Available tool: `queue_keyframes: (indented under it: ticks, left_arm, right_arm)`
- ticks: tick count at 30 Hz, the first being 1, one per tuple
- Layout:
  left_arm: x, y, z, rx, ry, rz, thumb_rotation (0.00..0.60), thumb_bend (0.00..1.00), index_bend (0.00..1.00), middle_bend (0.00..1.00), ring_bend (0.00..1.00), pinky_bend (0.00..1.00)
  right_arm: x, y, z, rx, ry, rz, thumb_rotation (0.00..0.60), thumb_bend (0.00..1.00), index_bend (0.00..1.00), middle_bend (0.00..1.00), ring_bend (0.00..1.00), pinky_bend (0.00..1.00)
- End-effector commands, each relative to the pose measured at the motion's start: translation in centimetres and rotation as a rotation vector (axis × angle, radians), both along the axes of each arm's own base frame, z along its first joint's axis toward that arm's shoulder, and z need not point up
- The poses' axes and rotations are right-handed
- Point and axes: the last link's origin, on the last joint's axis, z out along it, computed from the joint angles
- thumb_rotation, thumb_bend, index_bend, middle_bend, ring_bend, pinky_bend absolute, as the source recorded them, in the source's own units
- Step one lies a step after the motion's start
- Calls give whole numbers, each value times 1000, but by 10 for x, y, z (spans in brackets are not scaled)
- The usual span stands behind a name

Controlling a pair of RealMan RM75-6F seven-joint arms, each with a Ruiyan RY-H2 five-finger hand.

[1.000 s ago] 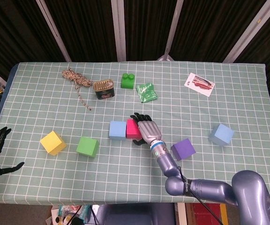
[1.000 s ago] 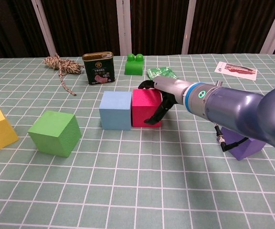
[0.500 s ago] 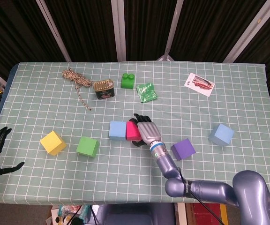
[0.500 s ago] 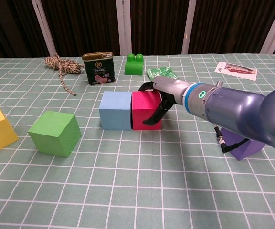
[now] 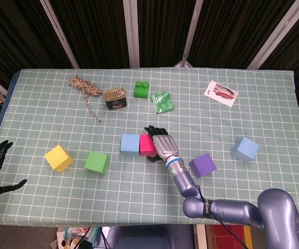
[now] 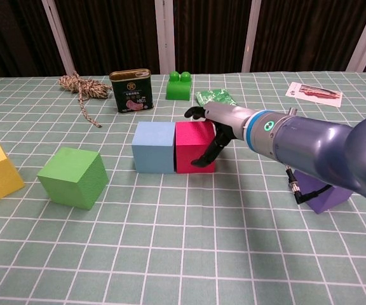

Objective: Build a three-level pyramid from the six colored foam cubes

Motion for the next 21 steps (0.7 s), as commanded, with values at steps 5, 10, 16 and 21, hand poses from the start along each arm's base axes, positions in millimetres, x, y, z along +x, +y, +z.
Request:
queue_keyframes:
  ticks: [5,10,16,21]
  left_arm:
    - [0,0,0,-1,1,1,600,168,0,0,0,0]
    - [0,0,0,0,1,-3,600,168,0,0,0,0]
    - [1,-1,0,2,2,-11,600,168,0,0,0,0]
    - [1,-1,0,1,2,-17,600,168,0,0,0,0]
  right_arm:
    - [-3,4,3,9,14,-1,600,291,0,0,21,0]
    - [-4,9,15,-12,22,12,600,290,0,0,20,0]
    - [-11,16,31,-41,19,2,600,291,0,0,20,0]
    - [-17,21,42,-55,14,-8,600,290,0,0,20,0]
